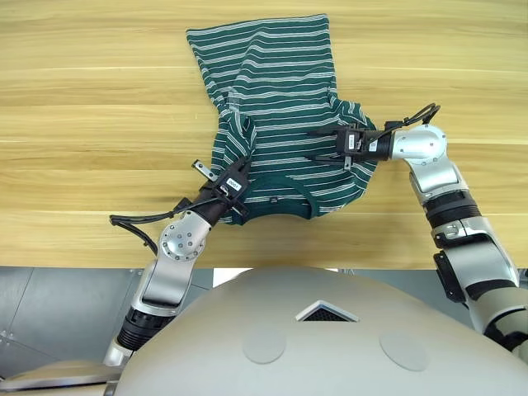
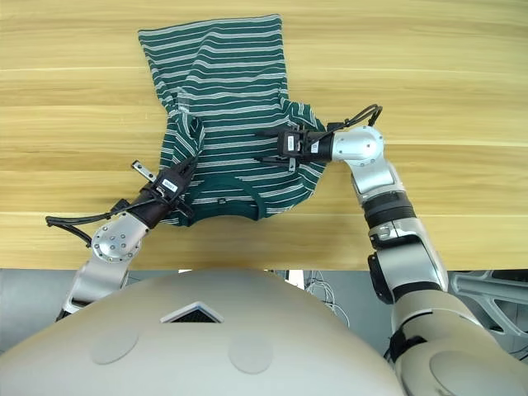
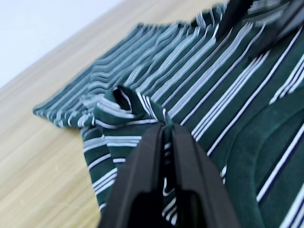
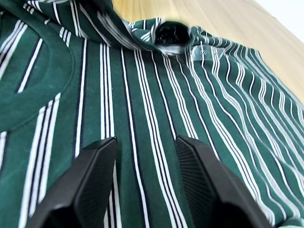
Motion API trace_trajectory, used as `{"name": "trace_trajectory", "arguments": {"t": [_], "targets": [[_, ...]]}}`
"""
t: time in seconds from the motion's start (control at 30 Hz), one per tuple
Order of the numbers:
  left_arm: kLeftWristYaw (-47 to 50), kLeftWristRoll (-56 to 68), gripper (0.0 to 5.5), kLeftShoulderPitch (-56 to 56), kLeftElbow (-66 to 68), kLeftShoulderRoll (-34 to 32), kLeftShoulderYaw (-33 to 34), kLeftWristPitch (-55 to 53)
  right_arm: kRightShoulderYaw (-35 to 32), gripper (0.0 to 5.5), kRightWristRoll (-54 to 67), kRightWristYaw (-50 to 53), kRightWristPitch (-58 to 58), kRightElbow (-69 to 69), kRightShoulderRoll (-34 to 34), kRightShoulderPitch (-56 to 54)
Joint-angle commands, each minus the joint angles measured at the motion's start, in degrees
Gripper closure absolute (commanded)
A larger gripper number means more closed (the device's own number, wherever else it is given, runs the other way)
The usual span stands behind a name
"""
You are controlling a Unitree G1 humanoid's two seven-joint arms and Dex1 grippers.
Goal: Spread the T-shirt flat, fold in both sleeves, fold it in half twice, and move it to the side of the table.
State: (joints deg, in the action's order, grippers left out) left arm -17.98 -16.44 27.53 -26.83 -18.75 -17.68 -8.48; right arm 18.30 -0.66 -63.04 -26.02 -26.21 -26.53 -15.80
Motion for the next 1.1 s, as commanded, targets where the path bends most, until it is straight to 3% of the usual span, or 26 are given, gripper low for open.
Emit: {"name": "trace_trajectory", "arguments": {"t": [0.03, 0.17, 0.3, 0.47, 0.6, 0.77, 1.1], "targets": [[0.72, -0.18, 4.64, 0.03, 0.16, 0.63, -0.03, -2.01, -0.21, 3.17, 0.2, 0.31, 0.11, 2.16, -1.21, 1.07], [0.09, 0.93, 3.97, 1.18, -1.48, 1.2, -1.21, -2.77, -1.63, 3.17, 1.56, 1.51, 0.64, 5.14, -1.56, 2.81], [-4.89, 12.69, 3.29, 7.24, -10.84, 1.17, -1.44, -2.22, -8.92, 3.17, 11.2, 4.64, 9.77, 17.71, -3.32, 11.27], [-8.25, 21.04, 3.29, 11.29, -18.28, -2.59, 5.29, 4.54, -23.52, 3.17, 20.87, 7.3, 21.42, 29.96, -10.95, 32.08], [-1.13, 14.57, 3.24, 7.52, -2.71, -0.16, 9.95, 14.92, -32.85, 2.59, 28.92, 10.1, 31.33, 32.39, -11.08, 41.24], [2.88, 6.99, 3.24, 6.02, 11.81, 2.56, 3.56, 20.97, -31.14, 2.59, 32.72, 17.27, 46.01, 28.08, -6.78, 36.46], [3.83, 5.51, 3.24, 6.9, 17.15, 1.9, 3.57, 21.89, -29.47, 2.59, 37.61, 24.88, 63.44, 25.52, -1.3, 28.99]]}}
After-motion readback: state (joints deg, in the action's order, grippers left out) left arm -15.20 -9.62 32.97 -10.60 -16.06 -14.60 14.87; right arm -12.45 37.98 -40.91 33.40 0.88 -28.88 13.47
